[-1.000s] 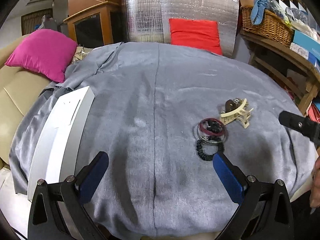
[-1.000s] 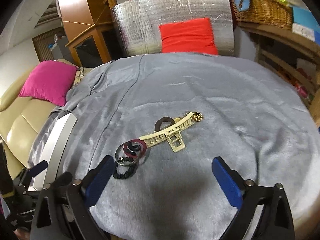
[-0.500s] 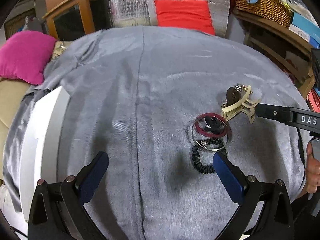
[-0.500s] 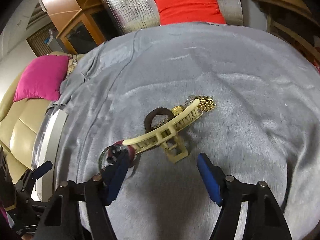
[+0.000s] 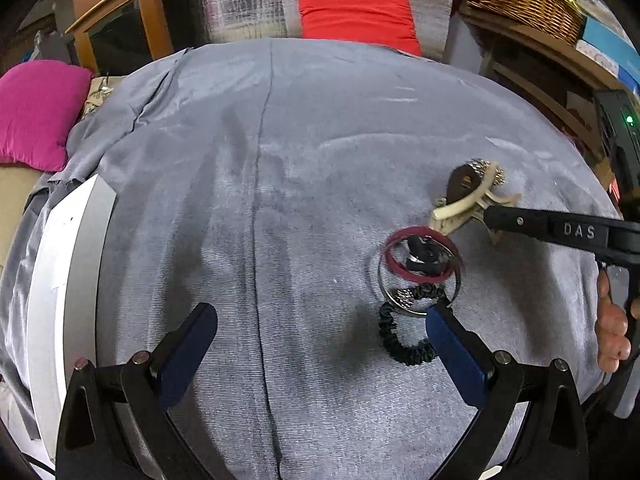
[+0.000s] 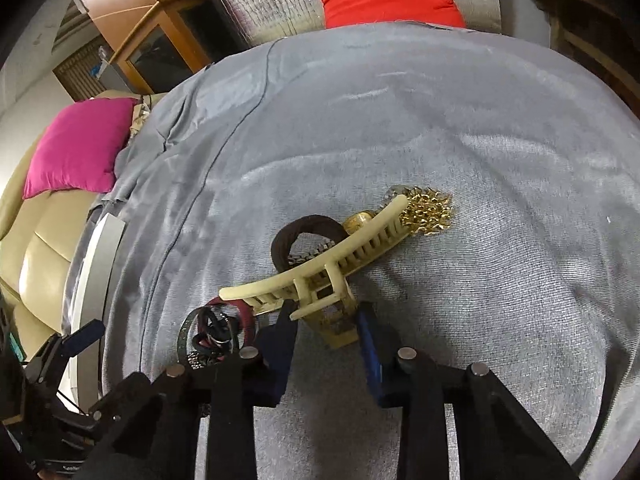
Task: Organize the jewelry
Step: 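Lower the right tool onto the cream claw hair clip and close on it, then close the left tool on the silver bangle while the right tool lifts the claw clip, then carry the bangle and claw clip in both tools over the white tray, then open the left tool to drop the bangle while the right tool releases the clip, then move back to the table and close the right tool on the gold brooch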
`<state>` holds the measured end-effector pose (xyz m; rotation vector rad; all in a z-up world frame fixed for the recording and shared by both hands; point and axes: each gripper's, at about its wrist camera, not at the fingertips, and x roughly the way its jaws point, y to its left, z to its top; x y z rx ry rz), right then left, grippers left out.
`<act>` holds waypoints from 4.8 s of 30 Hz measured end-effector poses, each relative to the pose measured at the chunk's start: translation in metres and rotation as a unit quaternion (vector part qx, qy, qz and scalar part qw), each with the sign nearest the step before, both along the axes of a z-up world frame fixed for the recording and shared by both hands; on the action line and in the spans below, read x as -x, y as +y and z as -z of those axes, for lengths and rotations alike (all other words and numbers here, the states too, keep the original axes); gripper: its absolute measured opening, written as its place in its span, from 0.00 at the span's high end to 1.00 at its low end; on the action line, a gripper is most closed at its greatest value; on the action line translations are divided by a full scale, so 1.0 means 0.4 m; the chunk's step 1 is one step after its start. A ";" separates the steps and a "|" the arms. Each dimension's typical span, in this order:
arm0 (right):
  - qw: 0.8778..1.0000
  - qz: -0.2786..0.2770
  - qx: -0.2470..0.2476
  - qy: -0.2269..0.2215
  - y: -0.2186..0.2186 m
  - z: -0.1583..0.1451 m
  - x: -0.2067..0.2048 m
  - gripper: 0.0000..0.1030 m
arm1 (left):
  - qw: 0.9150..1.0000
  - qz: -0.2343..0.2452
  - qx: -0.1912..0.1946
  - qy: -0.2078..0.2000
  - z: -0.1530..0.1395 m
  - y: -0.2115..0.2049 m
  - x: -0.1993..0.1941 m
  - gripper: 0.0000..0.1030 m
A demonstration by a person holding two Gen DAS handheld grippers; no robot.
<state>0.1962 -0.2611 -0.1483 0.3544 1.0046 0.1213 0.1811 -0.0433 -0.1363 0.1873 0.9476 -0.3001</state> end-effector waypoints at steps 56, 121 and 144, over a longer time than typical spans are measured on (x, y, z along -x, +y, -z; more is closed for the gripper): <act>0.982 0.141 -0.035 -0.124 -0.217 -0.140 0.033 0.69 | 0.985 -0.067 0.161 -0.003 -0.066 0.094 -0.223 0.95; 0.965 -0.260 0.025 0.005 1.081 -0.029 -0.340 0.66 | 0.877 -0.448 0.153 0.081 0.083 0.758 -0.048 0.94; 0.987 -0.057 -0.056 -0.138 0.347 -0.217 -0.127 0.38 | 0.919 -0.381 0.051 -0.089 -0.076 0.533 -0.042 0.49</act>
